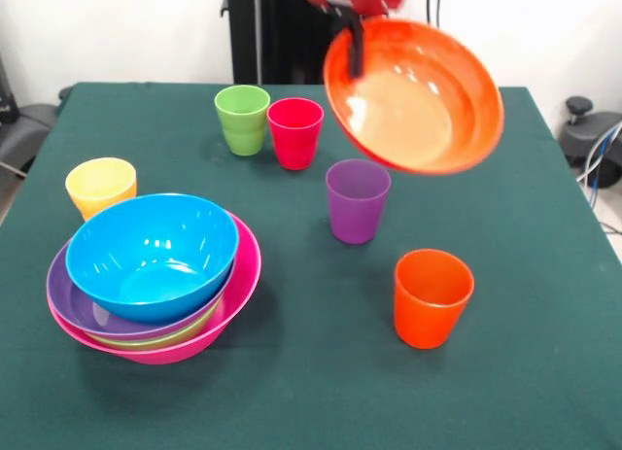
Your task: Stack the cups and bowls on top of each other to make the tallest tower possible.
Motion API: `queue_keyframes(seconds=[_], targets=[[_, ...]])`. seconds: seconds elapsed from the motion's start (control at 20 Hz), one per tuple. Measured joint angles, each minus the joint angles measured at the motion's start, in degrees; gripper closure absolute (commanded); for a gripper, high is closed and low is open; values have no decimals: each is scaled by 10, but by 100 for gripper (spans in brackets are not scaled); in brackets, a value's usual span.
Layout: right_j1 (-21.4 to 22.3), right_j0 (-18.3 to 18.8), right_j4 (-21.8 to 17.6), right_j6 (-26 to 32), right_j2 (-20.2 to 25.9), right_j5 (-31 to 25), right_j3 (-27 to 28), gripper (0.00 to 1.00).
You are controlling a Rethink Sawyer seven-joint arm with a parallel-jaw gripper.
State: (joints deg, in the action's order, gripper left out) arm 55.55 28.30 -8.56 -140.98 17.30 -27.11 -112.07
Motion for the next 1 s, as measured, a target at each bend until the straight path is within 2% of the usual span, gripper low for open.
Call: queue_keyframes(seconds=[0.3, 0.45, 0.65, 1.0], targets=[[71, 69, 12, 6, 45, -50, -31, 100], [80, 94, 12, 16, 60, -71, -27, 100], [71, 129, 2, 40, 83, -99, -8, 100], [7, 179, -59, 103, 111, -112, 59, 100]])
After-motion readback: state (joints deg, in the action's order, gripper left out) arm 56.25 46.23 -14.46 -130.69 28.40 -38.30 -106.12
